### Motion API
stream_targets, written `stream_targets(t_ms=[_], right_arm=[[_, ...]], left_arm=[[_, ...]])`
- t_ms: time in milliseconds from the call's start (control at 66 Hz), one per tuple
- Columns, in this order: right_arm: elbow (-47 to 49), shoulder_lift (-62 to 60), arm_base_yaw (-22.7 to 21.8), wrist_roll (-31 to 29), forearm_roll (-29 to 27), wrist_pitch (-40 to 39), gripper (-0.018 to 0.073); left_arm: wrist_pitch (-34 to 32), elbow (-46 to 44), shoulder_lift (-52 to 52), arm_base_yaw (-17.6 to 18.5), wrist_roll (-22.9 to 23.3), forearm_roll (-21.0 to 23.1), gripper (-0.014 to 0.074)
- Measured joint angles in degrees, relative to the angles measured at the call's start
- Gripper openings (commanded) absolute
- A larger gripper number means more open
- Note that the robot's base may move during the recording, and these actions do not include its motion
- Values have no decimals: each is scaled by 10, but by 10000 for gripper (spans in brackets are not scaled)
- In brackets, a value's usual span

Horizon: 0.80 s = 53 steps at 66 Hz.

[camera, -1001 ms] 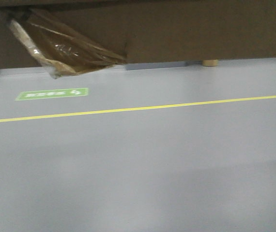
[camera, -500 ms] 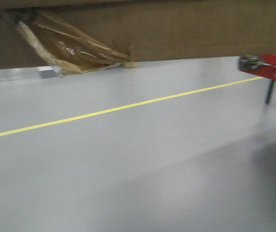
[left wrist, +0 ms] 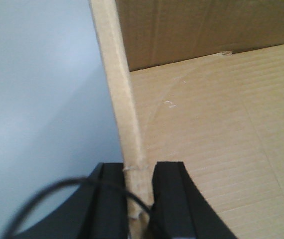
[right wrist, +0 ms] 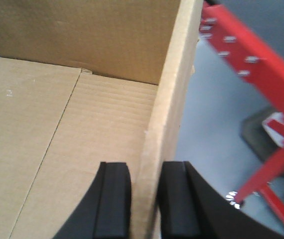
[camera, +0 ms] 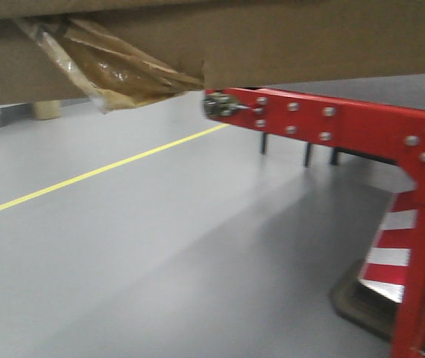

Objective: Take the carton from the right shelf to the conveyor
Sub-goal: 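Hold the carton in both grippers while the base turns toward the conveyor, then lower the carton with both grippers onto the grey conveyor belt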

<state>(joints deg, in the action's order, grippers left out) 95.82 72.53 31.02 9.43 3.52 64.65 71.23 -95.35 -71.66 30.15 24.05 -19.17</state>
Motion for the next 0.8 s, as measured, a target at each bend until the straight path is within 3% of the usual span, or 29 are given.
stream_targets(t_ms=[303, 804], right_arm=[[0, 0, 0, 0, 0, -2, -67], [0, 1, 0, 0, -1, -23, -67]], left_arm=[[-2, 0, 0, 0, 0, -12, -16], [-13, 0, 0, 5, 0, -77, -16]])
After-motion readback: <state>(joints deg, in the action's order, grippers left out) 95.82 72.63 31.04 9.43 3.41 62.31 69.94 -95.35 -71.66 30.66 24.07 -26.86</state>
